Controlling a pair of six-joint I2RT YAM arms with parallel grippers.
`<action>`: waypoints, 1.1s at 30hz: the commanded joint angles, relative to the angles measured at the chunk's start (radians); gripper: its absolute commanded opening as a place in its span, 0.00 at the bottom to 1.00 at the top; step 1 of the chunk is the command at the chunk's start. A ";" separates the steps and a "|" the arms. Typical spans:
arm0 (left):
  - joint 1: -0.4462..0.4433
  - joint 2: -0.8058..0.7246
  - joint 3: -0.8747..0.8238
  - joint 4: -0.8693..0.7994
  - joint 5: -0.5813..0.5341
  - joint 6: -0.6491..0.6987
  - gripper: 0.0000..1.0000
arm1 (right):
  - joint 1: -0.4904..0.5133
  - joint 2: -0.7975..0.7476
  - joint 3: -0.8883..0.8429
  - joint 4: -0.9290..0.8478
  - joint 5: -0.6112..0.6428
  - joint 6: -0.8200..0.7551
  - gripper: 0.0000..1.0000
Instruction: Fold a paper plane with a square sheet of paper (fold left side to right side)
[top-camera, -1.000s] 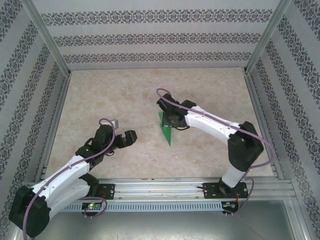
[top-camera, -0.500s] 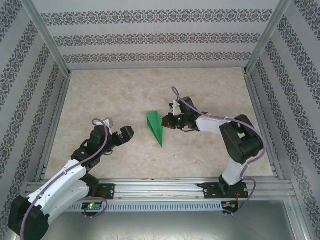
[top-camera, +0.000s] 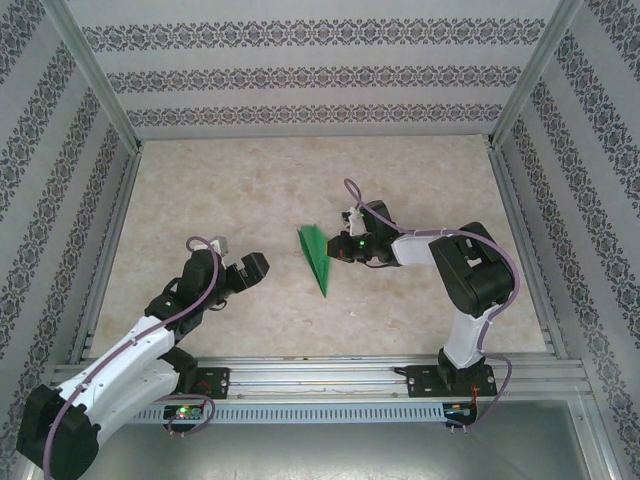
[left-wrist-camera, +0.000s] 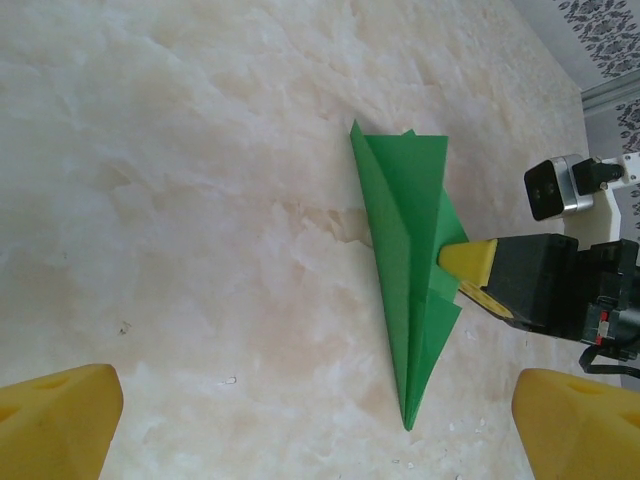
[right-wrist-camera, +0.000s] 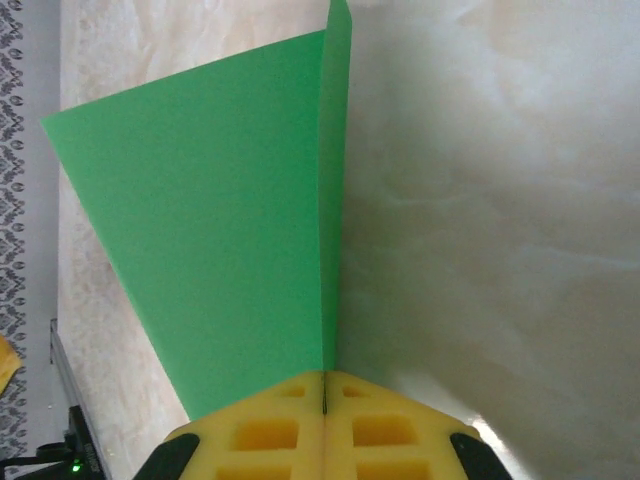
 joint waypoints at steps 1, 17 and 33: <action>0.019 0.004 0.026 -0.019 -0.005 -0.004 1.00 | -0.011 0.004 -0.010 -0.004 0.023 -0.039 0.00; 0.022 0.018 0.040 -0.028 -0.003 0.016 1.00 | -0.011 -0.052 -0.018 -0.063 0.059 -0.068 0.38; 0.043 -0.023 0.037 -0.036 0.004 0.039 1.00 | 0.070 -0.213 0.153 -0.621 0.122 -0.306 0.65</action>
